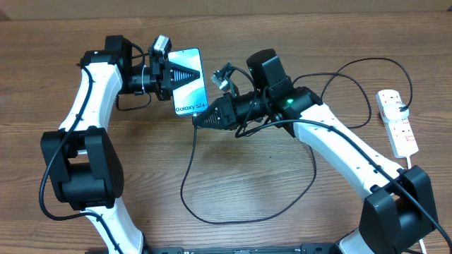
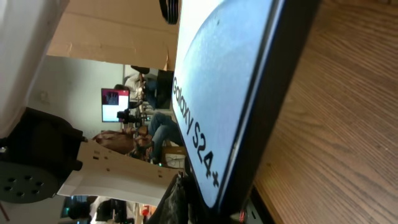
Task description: Plug charger to phone and switch on socket
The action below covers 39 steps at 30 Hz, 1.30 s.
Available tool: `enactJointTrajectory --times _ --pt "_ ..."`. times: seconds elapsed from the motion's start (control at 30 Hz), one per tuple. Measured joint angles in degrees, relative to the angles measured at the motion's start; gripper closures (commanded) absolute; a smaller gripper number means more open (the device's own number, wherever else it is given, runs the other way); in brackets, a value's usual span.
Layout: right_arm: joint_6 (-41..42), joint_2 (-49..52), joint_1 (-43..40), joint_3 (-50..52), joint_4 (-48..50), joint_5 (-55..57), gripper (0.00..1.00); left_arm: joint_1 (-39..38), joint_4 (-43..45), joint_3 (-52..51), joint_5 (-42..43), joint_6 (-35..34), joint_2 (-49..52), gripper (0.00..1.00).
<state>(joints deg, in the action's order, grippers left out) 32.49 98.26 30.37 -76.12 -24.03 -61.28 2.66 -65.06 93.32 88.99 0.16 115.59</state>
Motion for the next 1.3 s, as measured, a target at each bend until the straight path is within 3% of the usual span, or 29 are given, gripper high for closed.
enactJointTrajectory --times 0.5,0.7,0.8,1.03,1.3 --pt "-0.61 0.0 -0.59 0.0 -0.33 -0.22 0.96 0.0 -0.15 0.0 -0.04 0.0 0.02 0.96" --pt "-3.69 0.0 -1.49 0.0 -5.99 2.01 0.96 0.57 7.63 -0.02 -1.88 -1.27 0.0 0.96" --pt "-6.12 0.0 -1.75 0.0 -10.56 4.87 0.96 1.99 12.35 -0.02 -7.34 -4.87 0.0 0.96" --pt "-10.8 0.0 -1.79 -0.07 -24.06 22.32 0.96 6.49 14.05 -0.02 -23.1 -12.31 0.0 0.96" --pt "-10.6 0.46 -3.08 -0.07 -30.95 50.1 0.96 7.08 13.62 -0.02 -30.71 -14.19 0.0 0.96"
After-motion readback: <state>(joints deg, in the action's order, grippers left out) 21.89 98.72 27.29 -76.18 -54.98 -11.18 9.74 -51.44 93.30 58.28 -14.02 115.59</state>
